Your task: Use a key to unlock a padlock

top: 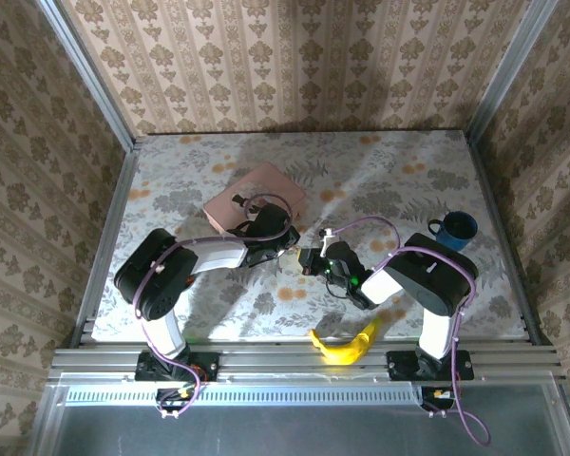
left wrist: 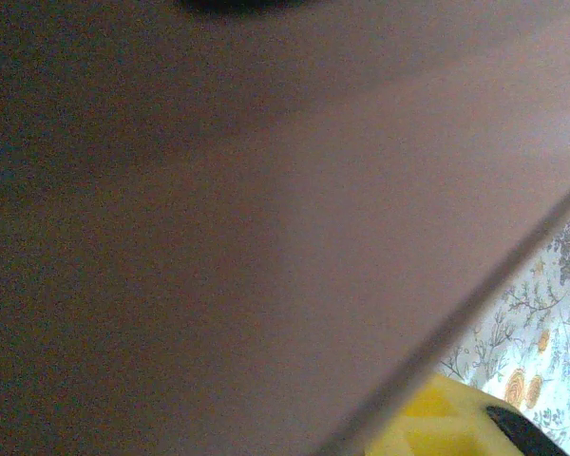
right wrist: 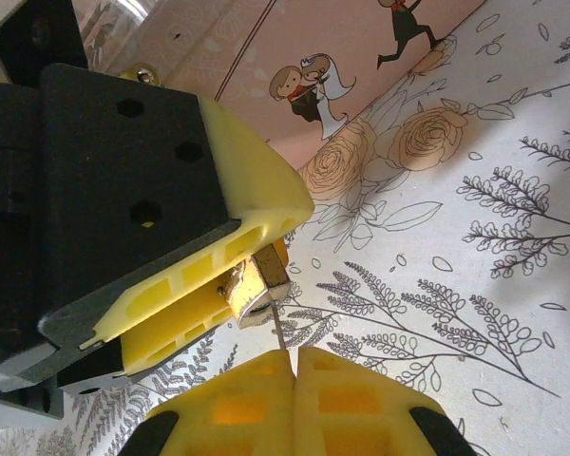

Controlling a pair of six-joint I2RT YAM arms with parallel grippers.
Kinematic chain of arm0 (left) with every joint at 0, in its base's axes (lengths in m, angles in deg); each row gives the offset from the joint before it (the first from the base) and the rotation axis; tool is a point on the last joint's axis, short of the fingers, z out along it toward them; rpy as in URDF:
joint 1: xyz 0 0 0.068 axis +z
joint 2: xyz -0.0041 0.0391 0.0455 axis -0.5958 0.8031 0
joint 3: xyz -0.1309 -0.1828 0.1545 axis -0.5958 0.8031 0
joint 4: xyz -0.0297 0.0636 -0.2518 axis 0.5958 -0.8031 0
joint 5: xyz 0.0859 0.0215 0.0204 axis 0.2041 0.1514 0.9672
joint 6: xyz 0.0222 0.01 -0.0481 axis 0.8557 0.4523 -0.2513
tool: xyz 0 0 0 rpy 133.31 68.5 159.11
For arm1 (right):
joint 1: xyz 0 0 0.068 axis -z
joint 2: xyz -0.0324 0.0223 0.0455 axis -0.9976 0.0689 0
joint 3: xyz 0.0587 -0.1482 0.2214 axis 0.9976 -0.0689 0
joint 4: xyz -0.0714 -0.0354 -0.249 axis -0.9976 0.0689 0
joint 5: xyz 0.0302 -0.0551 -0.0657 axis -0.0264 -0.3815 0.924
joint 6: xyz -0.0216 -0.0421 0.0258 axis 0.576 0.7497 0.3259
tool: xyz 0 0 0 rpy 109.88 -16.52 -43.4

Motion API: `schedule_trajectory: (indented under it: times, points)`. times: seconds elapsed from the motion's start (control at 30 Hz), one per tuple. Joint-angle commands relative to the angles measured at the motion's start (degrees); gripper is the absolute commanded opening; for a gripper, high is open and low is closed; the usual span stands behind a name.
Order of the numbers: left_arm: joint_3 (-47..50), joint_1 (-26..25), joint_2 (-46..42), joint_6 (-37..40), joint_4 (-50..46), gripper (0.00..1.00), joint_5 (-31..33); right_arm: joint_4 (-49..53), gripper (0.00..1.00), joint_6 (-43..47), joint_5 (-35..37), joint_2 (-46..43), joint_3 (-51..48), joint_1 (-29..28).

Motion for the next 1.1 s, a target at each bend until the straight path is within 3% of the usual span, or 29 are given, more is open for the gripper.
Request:
schedule_trajectory:
  times: [0.0, 0.77, 1.07]
  points:
    - [0.5, -0.5, 2.9, -4.5, -0.3, 0.00, -8.2, -5.6, 0.00, -0.5, -0.7, -0.5, 0.3, 0.1]
    - [1.1, -0.9, 2.4, -4.5, 0.0, 0.00, -8.8, -4.0, 0.00, -1.3, -0.2, -0.2, 1.8, 0.8]
    - [1.3, -1.2, 2.8, -5.0, 0.9, 0.00, -10.0, -9.1, 0.00, -3.3, -4.3, 1.9, 1.8, 2.5]
